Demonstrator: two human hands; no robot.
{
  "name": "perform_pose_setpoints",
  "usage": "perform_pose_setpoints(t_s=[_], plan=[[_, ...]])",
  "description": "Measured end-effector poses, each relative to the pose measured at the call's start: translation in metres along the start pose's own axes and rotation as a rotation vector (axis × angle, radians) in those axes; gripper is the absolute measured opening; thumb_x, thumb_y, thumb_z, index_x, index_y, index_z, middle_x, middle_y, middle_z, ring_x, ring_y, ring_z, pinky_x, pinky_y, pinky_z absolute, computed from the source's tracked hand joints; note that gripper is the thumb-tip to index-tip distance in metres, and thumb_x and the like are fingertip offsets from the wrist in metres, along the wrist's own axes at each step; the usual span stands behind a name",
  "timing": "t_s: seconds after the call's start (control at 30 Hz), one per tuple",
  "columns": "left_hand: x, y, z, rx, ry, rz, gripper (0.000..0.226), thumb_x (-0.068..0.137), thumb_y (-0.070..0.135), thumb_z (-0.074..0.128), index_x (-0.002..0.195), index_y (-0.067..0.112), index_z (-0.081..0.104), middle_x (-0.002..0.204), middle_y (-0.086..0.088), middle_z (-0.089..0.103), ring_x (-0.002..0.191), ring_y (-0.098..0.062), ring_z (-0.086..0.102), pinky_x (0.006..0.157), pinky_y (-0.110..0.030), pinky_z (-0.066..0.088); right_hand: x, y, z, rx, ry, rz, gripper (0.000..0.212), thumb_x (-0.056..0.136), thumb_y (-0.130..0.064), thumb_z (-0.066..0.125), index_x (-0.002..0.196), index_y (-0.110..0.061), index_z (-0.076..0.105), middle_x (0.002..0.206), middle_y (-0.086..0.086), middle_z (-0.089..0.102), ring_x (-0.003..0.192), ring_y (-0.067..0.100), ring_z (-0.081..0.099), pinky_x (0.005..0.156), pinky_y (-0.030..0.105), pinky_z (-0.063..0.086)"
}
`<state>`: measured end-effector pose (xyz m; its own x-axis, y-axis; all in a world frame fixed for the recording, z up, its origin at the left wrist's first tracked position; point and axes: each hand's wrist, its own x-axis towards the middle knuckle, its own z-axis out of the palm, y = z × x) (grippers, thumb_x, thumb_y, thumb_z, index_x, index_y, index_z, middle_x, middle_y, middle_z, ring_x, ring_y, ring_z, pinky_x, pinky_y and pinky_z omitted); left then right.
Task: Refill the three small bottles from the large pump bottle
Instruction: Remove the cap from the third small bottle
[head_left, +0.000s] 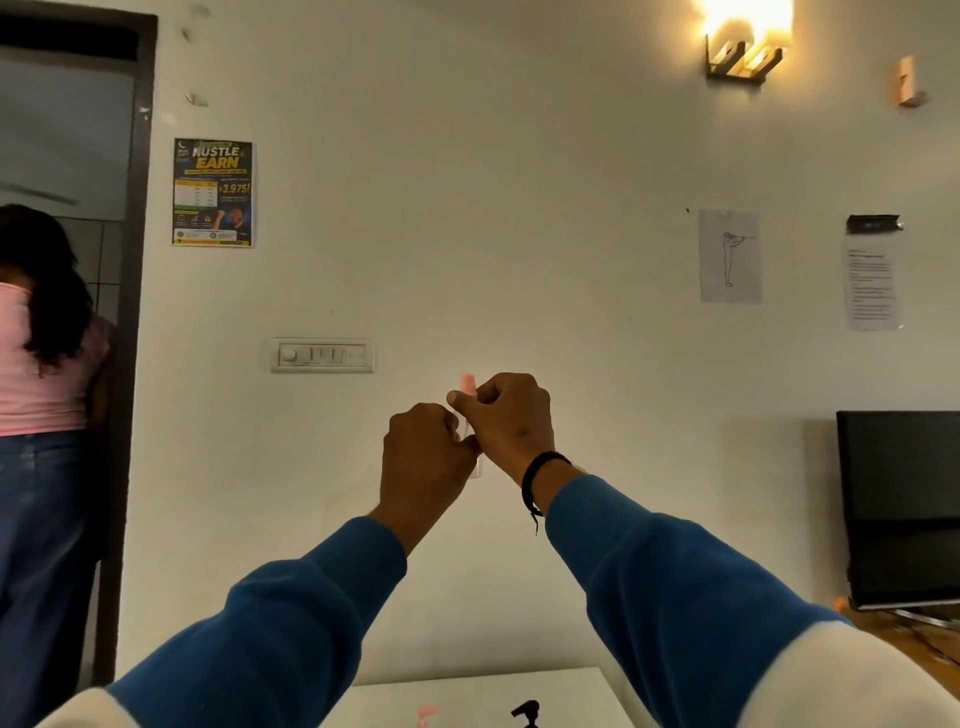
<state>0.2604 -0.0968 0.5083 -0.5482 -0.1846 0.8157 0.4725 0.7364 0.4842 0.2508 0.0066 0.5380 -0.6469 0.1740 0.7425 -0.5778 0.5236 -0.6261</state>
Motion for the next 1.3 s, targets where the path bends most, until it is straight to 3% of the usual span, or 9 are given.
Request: perform_pose_setpoints(t_s=[0.2,0.37,0.47,0.57,0.77,0.9,1.03,1.17,1.3], plan=[[0.003,-0.006,-0.001,-0.036,-0.028,0.006,0.024,0.082,0.028,0.082,0.084,0.006,0.074,0.07,0.005,0.061,0.058,-0.006,0.052,0.056,-0.01,0.034,0.001,0.001,0.001,0.004,-0.032,-0.039,0.037,0.087,-0.036,0.081,0.069,-0.008,0.063,0.064,0.0,0.06,0.059,0.012,0.055,0.061,0.028,0.048],[0.003,-0.013,-0.001,-0.095,-0.064,-0.008,0.029,0.076,0.034,0.087,0.069,0.013,0.069,0.063,0.003,0.064,0.053,-0.008,0.055,0.055,-0.018,0.034,0.001,0.01,-0.004,0.073,-0.132,-0.058,0.038,0.092,-0.031,0.076,0.078,0.004,0.072,0.077,0.019,0.072,0.066,0.02,0.061,0.075,0.043,0.058],[0.001,-0.019,0.001,-0.059,-0.072,-0.016,0.032,0.074,0.04,0.087,0.069,0.017,0.067,0.063,0.007,0.061,0.056,-0.007,0.055,0.055,-0.017,0.034,0.001,0.013,-0.003,0.105,-0.213,0.008,0.038,0.096,-0.031,0.07,0.084,0.006,0.071,0.086,0.019,0.073,0.074,0.021,0.063,0.081,0.05,0.059],[-0.004,-0.022,0.006,-0.063,-0.077,-0.044,0.036,0.073,0.045,0.087,0.084,0.014,0.072,0.074,0.007,0.067,0.064,-0.006,0.06,0.058,-0.014,0.037,0.0,0.007,-0.004,-0.024,-0.2,-0.015,0.042,0.093,-0.05,0.069,0.091,-0.008,0.066,0.085,0.001,0.067,0.076,0.015,0.062,0.068,0.028,0.052],[-0.017,-0.022,0.005,-0.11,-0.06,-0.097,0.034,0.072,0.043,0.087,0.079,0.021,0.062,0.071,0.015,0.06,0.064,-0.001,0.057,0.058,-0.013,0.036,0.016,-0.01,-0.009,-0.268,-0.297,-0.093,0.045,0.091,-0.039,0.075,0.065,-0.013,0.049,0.066,0.0,0.055,0.061,0.016,0.053,0.058,0.026,0.042],[-0.012,-0.019,0.004,-0.13,-0.036,-0.129,0.034,0.074,0.044,0.086,0.081,0.019,0.064,0.075,0.01,0.062,0.066,-0.005,0.058,0.059,-0.013,0.037,0.023,-0.024,-0.009,-0.272,-0.383,-0.13,0.026,0.092,-0.027,0.074,0.088,-0.002,0.067,0.091,0.011,0.068,0.083,0.022,0.061,0.065,0.025,0.046],[-0.01,-0.021,0.005,-0.117,-0.032,-0.139,0.036,0.073,0.046,0.086,0.081,0.019,0.064,0.078,0.007,0.064,0.067,-0.006,0.057,0.058,-0.014,0.036,0.026,-0.032,-0.016,-0.266,-0.402,-0.16,0.021,0.09,-0.015,0.07,0.107,-0.003,0.069,0.102,0.004,0.063,0.088,0.018,0.058,0.06,0.019,0.042],[-0.011,-0.021,0.004,-0.128,-0.021,-0.108,0.034,0.072,0.044,0.087,0.081,0.021,0.064,0.076,0.01,0.064,0.065,-0.002,0.057,0.058,-0.013,0.036,0.031,-0.033,-0.017,-0.301,-0.384,-0.149,0.039,0.092,-0.034,0.072,0.101,0.004,0.07,0.093,0.015,0.069,0.079,0.019,0.057,0.065,0.026,0.048],[-0.013,-0.018,0.003,-0.124,-0.022,-0.104,0.034,0.072,0.044,0.087,0.082,0.022,0.063,0.077,0.01,0.064,0.065,-0.001,0.057,0.058,-0.012,0.036,0.032,-0.028,-0.018,-0.371,-0.395,-0.118,0.044,0.091,-0.041,0.075,0.074,-0.005,0.057,0.07,0.005,0.054,0.068,0.021,0.052,0.065,0.033,0.048]])
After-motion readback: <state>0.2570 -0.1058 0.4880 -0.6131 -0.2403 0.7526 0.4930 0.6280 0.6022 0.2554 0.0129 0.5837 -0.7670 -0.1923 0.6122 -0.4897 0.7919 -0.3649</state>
